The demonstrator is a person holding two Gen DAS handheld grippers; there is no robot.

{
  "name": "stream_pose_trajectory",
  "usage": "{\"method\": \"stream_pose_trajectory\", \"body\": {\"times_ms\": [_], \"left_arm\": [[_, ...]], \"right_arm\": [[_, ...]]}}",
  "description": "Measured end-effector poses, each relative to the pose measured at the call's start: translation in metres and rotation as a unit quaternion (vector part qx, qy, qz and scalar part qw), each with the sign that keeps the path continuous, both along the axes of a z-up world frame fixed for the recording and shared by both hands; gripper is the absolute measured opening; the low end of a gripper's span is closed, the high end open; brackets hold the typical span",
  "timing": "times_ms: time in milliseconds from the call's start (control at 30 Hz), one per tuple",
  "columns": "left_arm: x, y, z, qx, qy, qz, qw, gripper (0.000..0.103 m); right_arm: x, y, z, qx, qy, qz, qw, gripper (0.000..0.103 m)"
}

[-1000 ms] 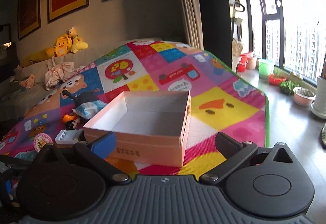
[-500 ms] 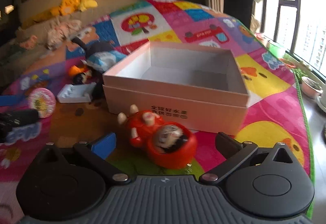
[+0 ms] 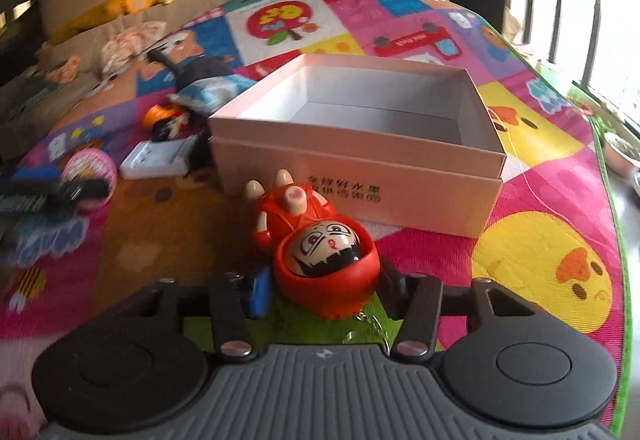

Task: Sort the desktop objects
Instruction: 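Grasp the pink-yellow cake toy with left gripper, drop in box while right carries red toy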

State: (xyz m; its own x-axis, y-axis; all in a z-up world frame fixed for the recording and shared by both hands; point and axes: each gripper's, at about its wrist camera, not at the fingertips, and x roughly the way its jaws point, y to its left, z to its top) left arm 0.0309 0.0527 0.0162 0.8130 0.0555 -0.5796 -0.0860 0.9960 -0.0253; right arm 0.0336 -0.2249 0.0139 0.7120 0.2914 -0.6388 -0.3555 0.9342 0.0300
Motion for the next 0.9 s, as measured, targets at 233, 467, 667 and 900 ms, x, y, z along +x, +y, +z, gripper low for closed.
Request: {"method": "stream_pose_trajectory", "body": {"times_ms": [233,467,667,900], "left_arm": [[0.005,-0.003,-0.005,0.016,0.022,-0.008,0.9996,0.073],[-0.013,-0.013,0.001,-0.035,0.033,-0.042,0.9980,0.050],[-0.039,-0.044,0.007,-0.098,0.032,-0.134,0.9857,0.076],[-0.046,-0.062,-0.008,-0.064,0.042,-0.134,0.9881,0.094]], "right_arm": [[-0.019,0.003,0.007,-0.058,-0.054,0.027,0.997,0.068],[-0.016,0.002,0.005,-0.134,-0.121,-0.011,0.984,0.084],[0.000,-0.023,0.009,-0.097,-0.104,-0.112,0.984,0.095],[0.011,-0.027,0.010,0.017,-0.036,-0.089,0.995,0.103]]}}
